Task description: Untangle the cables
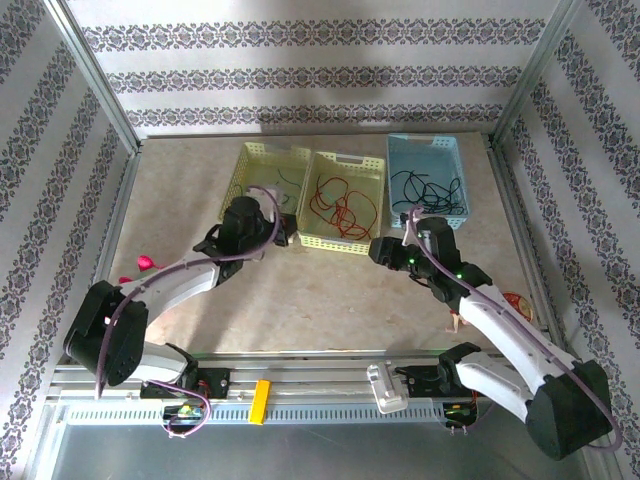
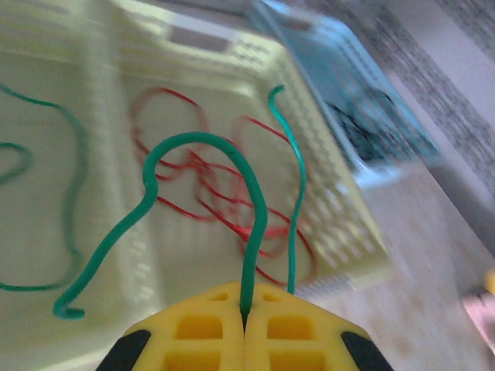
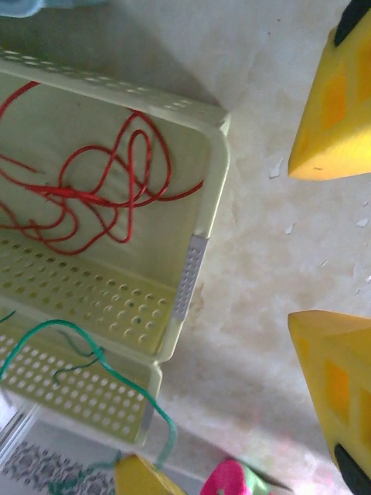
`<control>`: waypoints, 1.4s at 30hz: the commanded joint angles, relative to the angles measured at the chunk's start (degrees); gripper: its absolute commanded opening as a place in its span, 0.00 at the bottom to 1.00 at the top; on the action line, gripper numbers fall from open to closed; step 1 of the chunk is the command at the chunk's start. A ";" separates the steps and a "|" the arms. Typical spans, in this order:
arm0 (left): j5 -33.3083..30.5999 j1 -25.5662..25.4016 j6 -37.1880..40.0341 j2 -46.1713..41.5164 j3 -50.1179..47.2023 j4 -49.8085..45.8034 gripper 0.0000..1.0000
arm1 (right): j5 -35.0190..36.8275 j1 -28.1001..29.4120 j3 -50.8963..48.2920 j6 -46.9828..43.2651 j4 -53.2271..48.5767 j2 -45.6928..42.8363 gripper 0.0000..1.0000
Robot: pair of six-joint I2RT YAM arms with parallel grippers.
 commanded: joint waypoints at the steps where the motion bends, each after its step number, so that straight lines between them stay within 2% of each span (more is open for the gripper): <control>1: -6.71 4.55 -7.48 1.86 3.75 5.61 0.00 | 0.53 -0.58 -1.06 -0.76 0.69 -2.15 0.50; 8: -15.05 9.18 -12.92 9.12 9.08 4.00 0.00 | -0.34 -0.56 -1.50 -1.44 -1.21 -2.74 0.50; 10: -15.47 9.76 -14.21 11.18 10.11 4.73 0.01 | -0.45 -0.54 -1.28 -1.79 -1.58 -2.60 0.50; 11: -15.82 9.76 -14.38 12.09 10.74 5.04 0.13 | -0.32 -0.57 -1.04 -2.04 -2.01 -2.48 0.50; 14: -16.97 9.79 -14.58 13.53 11.91 5.35 0.67 | 1.06 -0.75 -0.38 -2.56 -3.49 -2.57 0.50; 15: -17.23 9.62 -13.85 13.33 12.10 5.60 0.78 | 1.91 -0.88 -0.29 -2.66 -3.91 -2.81 0.50; 18: -18.57 8.48 -9.74 11.10 12.30 5.11 0.89 | 4.95 -1.87 -0.50 -2.80 -4.82 -3.97 0.50; 23: -25.16 5.95 0.20 3.78 9.48 1.23 0.96 | 11.73 -5.25 -1.50 -3.10 -5.95 -6.40 0.56; 28: -35.01 5.78 6.59 -6.11 1.62 -3.62 0.99 | 25.50 -6.29 -2.92 -5.84 -2.88 -8.56 0.65; 30: -40.14 5.81 10.75 -9.89 -1.70 -6.44 0.99 | 31.87 -5.70 -3.80 -9.59 0.89 -9.20 0.69; 32: -46.14 5.86 13.73 -12.68 -4.02 -9.79 0.99 | 39.89 -4.00 -6.91 -14.70 9.24 -9.97 0.71; 33: -50.68 6.04 14.48 -13.46 -4.91 -11.81 0.99 | 44.91 -2.70 -9.65 -17.91 16.07 -9.89 0.94; 34: -53.79 6.27 14.69 -14.03 -5.54 -13.40 0.99 | 48.40 -1.74 -12.20 -21.03 22.78 -9.23 0.98; 35: -56.74 6.73 15.10 -14.31 -6.49 -14.74 0.99 | 50.75 -1.29 -14.54 -24.31 29.85 -7.24 0.98; 37: -61.75 7.44 16.53 -13.90 -9.44 -13.42 0.99 | 54.33 -1.28 -14.44 -27.27 33.19 -0.80 0.98; 39: -63.00 7.80 20.02 -12.85 -13.88 -6.64 0.99 | 60.93 -0.33 -11.35 -28.03 32.16 7.61 0.98; 42: -63.92 8.76 20.94 -9.12 -18.88 3.42 0.99 | 64.14 0.70 -10.95 -32.00 42.32 19.95 0.98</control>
